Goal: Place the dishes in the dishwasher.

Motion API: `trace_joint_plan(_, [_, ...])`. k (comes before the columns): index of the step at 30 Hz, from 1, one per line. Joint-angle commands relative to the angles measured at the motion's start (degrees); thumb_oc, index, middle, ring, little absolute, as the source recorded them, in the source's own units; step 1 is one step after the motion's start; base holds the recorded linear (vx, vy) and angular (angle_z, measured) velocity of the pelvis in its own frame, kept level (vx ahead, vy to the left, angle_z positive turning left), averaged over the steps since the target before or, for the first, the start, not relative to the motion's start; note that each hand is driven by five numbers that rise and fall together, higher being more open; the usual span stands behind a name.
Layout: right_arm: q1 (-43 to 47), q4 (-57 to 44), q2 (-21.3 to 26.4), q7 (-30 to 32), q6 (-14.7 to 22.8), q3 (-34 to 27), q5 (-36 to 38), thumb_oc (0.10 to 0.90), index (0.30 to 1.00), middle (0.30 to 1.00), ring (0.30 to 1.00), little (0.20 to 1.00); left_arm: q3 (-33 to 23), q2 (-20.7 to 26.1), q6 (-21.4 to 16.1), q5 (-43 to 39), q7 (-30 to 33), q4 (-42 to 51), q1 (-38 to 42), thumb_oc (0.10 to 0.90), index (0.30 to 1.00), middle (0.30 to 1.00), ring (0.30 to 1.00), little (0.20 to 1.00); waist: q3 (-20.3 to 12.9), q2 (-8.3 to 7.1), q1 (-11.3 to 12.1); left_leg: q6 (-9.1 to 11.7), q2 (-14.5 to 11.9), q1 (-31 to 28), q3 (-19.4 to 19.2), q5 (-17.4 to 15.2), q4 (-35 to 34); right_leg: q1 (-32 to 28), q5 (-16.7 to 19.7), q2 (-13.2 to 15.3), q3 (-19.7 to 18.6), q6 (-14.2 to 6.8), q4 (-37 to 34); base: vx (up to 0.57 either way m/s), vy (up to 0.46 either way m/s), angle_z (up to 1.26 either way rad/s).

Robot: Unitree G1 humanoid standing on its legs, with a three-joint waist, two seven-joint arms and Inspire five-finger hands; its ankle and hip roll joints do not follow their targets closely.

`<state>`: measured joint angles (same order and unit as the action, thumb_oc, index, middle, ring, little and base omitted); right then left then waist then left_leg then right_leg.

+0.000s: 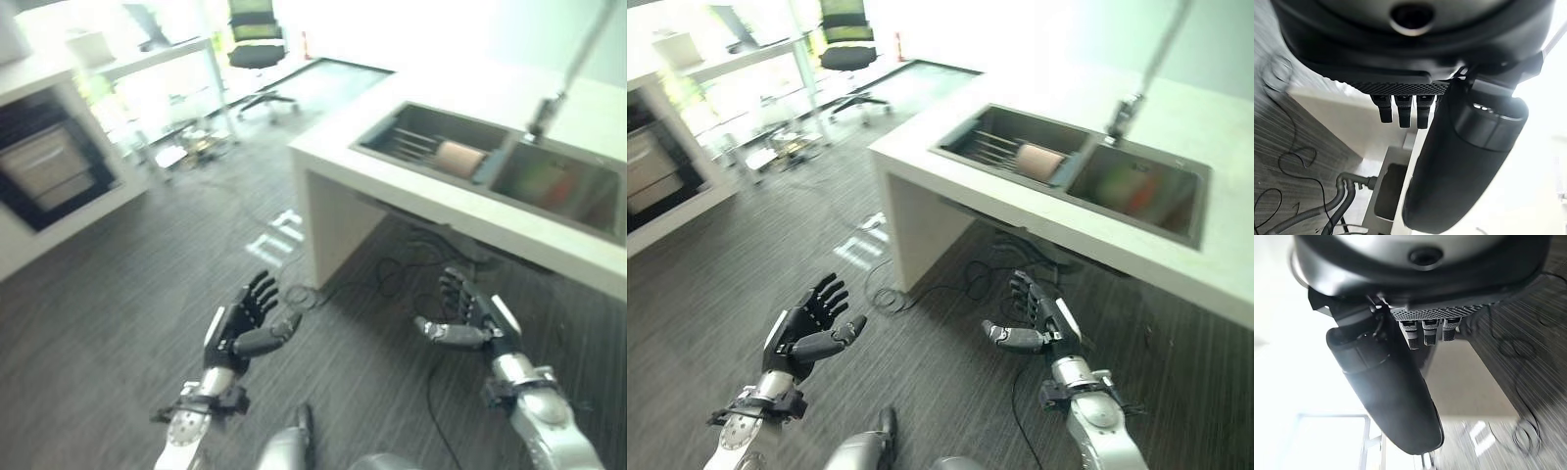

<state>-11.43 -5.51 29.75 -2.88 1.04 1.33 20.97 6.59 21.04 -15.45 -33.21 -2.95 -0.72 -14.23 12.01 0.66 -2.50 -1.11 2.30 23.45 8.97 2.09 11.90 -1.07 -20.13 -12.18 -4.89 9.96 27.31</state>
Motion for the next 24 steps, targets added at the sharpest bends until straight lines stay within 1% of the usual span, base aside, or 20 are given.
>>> trace_joint_plan(1, [5.6,-5.6,1.1,-4.0,8.6,-1.6,3.9,0.8,0.9,0.9,0.9,0.9,-3.5,0.8,-13.1,2.6,2.9,11.9,5.3,0.8,0.9,0.9,0.9,0.9,-2.5,-2.22,6.3,5.2,-1.9,-2.7,-1.9,0.7,5.3,1.1,9.2,7.5,-3.0,-13.2,-10.1,0.3,0.192,-1.93])
trace_joint_plan(2, [6.7,-6.1,1.1,-4.4,9.0,-1.7,4.1,0.8,0.9,0.9,0.9,0.9,-3.7,1.3,-13.7,3.8,3.3,12.4,7.1,0.8,0.9,0.9,0.9,0.9,-2.8,-2.39,6.0,4.8,-2.4,-3.0,-3.3,-0.7,5.3,0.9,9.1,8.7,-2.3,-13.7,-10.1,0.25,0.204,-1.85])
trace_joint_plan(4, [7.2,-7.9,1.4,-5.1,10.1,-2.3,5.3,0.8,0.9,0.9,0.9,0.9,-3.2,2.6,-14.2,5.7,4.2,13.0,10.2,0.8,0.9,0.9,0.9,0.9,-3.2,-2.72,5.6,4.0,-2.3,-3.9,-3.9,-2.0,5.3,-0.1,8.7,10.5,-1.7,-14.7,-10.1,0.21,0.164,-1.13])
trace_joint_plan(6, [6.7,-11.0,1.8,-4.8,12.0,-4.2,8.4,0.8,0.9,0.9,0.9,0.9,-2.9,4.1,-14.6,7.0,3.8,14.1,13.7,0.8,0.9,0.9,0.9,0.9,-3.8,-3.29,4.9,3.2,-2.3,-5.1,-4.9,-3.3,5.3,-1.4,8.4,12.5,-0.4,-15.7,-10.1,0.24,0.142,-0.46])
trace_joint_plan(8, [6.2,-13.3,1.4,-4.4,13.4,-5.7,10.8,0.8,0.9,0.9,0.9,0.9,-3.4,4.7,-14.5,7.1,2.4,15.7,15.0,0.8,0.9,0.9,0.9,0.9,-4.1,-3.73,4.8,2.3,-1.6,-5.7,-4.7,-3.8,5.3,-2.3,8.5,13.6,0.4,-16.2,-10.1,0.17,0.088,0.03])
trace_joint_plan(9, [6.1,-13.4,1.4,-4.4,13.3,-5.8,10.8,0.8,0.9,0.9,0.9,0.9,-3.4,4.7,-14.4,7.0,2.4,15.8,14.9,0.8,0.9,0.9,0.9,0.9,-4.1,-3.79,4.8,2.3,-1.5,-5.8,-4.6,-3.9,5.3,-2.5,8.5,13.7,0.5,-16.2,-10.1,0.26,0.162,0.03])
trace_joint_plan(10, [5.4,-16.6,-0.7,-4.5,15.1,-7.8,14.9,0.8,0.9,0.9,0.9,0.9,-4.6,5.0,-15.0,5.2,-0.3,19.0,15.7,0.8,0.9,0.9,0.9,0.9,-4.8,-3.88,4.6,1.1,-0.4,-6.6,-4.1,-4.5,5.3,-4.2,11.0,14.8,2.1,-16.9,-10.1,0.25,0.166,0.16])
trace_joint_plan(11, [5.3,-17.5,-1.8,-5.4,14.9,-8.2,17.5,0.8,0.9,0.9,0.9,0.9,-5.3,5.0,-15.3,4.9,-0.9,20.1,15.5,0.8,0.9,0.9,0.9,0.9,-4.9,-3.84,4.4,0.6,0.0,-7.4,-3.8,-5.0,5.3,-4.5,13.7,15.3,3.2,-17.6,-10.1,0.25,0.168,0.18])
trace_joint_plan(12, [5.2,-17.6,-1.8,-5.6,14.8,-8.3,17.6,0.8,0.9,0.9,0.9,0.9,-5.4,5.0,-15.2,4.9,-1.0,20.2,15.4,0.8,0.9,0.9,0.9,0.9,-4.8,-3.83,4.4,0.6,0.0,-7.6,-3.8,-5.0,5.3,-4.6,13.7,15.3,3.3,-17.7,-10.1,0.19,0.133,-0.03])
trace_joint_plan(13, [6.0,-18.8,-4.7,-8.3,13.9,-8.1,23.6,0.8,0.9,0.9,0.9,0.9,-6.6,5.0,-16.4,4.6,-1.8,21.9,15.4,0.8,0.9,0.9,0.9,0.9,-4.9,-2.68,3.9,-0.1,-0.3,-9.5,-3.2,-6.0,5.3,-4.6,19.4,15.5,6.2,-18.9,-9.8,0.2,0.16,-0.14])
trace_joint_plan(14, [6.9,-19.3,-6.5,-10.0,13.6,-7.5,24.5,0.8,0.9,0.9,0.9,0.9,-7.6,5.0,-18.5,5.9,-0.9,22.2,16.0,0.8,0.9,0.9,0.9,0.9,-4.5,-1.69,3.6,-0.3,-0.9,-11.4,-3.4,-6.9,5.3,-1.9,20.8,16.0,8.7,-19.1,-6.5,0.24,0.169,-0.41])
trace_joint_plan(15, [7.8,-19.3,-7.2,-10.8,13.6,-6.8,24.5,0.8,0.9,0.9,0.9,0.9,-8.0,5.4,-19.3,7.2,-0.1,22.4,16.8,0.8,0.9,0.9,0.9,0.9,-4.2,-1.62,3.7,-0.2,-1.1,-12.4,-4.1,-7.6,5.3,0.3,21.0,17.0,10.7,-18.9,-5.4,0.15,0.042,-0.63])
trace_joint_plan(16, [9.1,-19.4,-7.3,-10.8,13.6,-6.1,24.5,0.8,0.9,0.9,0.9,0.9,-8.6,6.3,-19.2,8.5,1.4,23.3,17.5,0.8,0.9,0.9,0.9,0.9,-3.9,-1.53,4.1,0.2,-1.6,-13.4,-5.0,-8.1,5.3,1.7,20.7,18.1,13.8,-18.7,-7.9,0.1,-0.037,-0.98])
trace_joint_plan(17, [9.6,-19.3,-7.4,-10.5,13.8,-5.8,24.3,0.8,0.9,0.9,0.9,0.9,-8.6,6.6,-19.0,8.7,1.7,23.5,17.8,0.8,0.9,0.9,0.9,0.9,-3.7,-1.5,4.2,0.4,-1.9,-13.8,-5.2,-8.4,5.3,1.5,20.7,18.1,14.3,-18.6,-9.0,0.11,-0.126,-1.19])
trace_joint_plan(18, [11.4,-19.3,-7.4,-9.9,13.6,-5.1,23.9,0.8,0.9,0.9,0.9,0.9,-8.5,7.6,-18.3,8.3,2.6,23.7,18.9,0.8,0.9,0.9,0.9,0.9,-2.9,-1.9,4.2,1.2,-2.6,-14.8,-6.7,-9.3,5.3,4.1,17.9,19.5,16.2,-18.3,-10.1,0.2,-0.218,-1.13])
trace_joint_plan(19, [13.0,-19.5,-7.3,-9.4,13.3,-4.6,22.7,0.8,0.9,0.9,0.9,0.9,-8.9,7.8,-17.6,7.5,2.0,24.4,18.6,0.8,0.9,0.9,0.9,0.9,-2.0,-3.59,3.3,1.6,-1.8,-17.2,-9.2,-12.2,5.3,11.6,18.7,21.3,16.3,-19.2,-10.1,0.33,-0.307,-1.64])
trace_joint_plan(20, [13.7,-19.9,-7.5,-9.1,12.8,-4.1,22.7,0.8,0.9,0.9,0.9,0.9,-8.8,7.6,-17.2,7.9,1.1,24.9,18.3,0.8,0.9,0.9,0.9,0.9,-1.6,-3.91,2.3,1.5,-1.9,-18.8,-10.3,-14.2,5.3,15.3,21.0,21.7,15.5,-19.5,-10.1,0.36,-0.278,-1.33])
trace_joint_plan(22, [14.0,-19.3,-7.5,-9.8,13.0,-4.1,22.3,0.8,0.9,0.9,0.9,0.9,-8.4,7.0,-17.3,9.1,1.3,24.3,18.4,0.8,0.9,0.9,0.9,0.9,-1.6,-3.95,1.6,1.3,-2.0,-19.4,-10.8,-14.8,5.3,16.0,20.8,21.3,14.2,-19.0,-10.1,0.23,-0.166,-0.45])
trace_joint_plan(23, [14.0,-19.1,-7.5,-9.5,13.1,-3.9,21.5,0.8,0.9,0.9,0.9,0.9,-7.9,6.8,-17.1,9.1,1.4,24.1,18.5,0.8,0.9,0.9,0.9,0.9,-1.8,-3.94,1.5,1.3,-2.1,-19.6,-11.0,-14.9,5.3,15.9,20.4,21.0,14.2,-18.7,-10.1,0.24,-0.186,0.44])
trace_joint_plan(24, [14.3,-18.6,-7.0,-7.7,12.7,-3.7,20.5,0.8,0.9,0.9,0.9,0.9,-7.0,6.4,-16.3,8.1,2.1,23.8,18.4,0.8,0.9,0.9,0.9,0.9,-2.3,-3.88,1.1,1.5,-2.5,-20.5,-11.4,-15.1,5.3,15.7,19.9,20.4,13.8,-18.1,-10.1,0.47,-0.294,0.57])
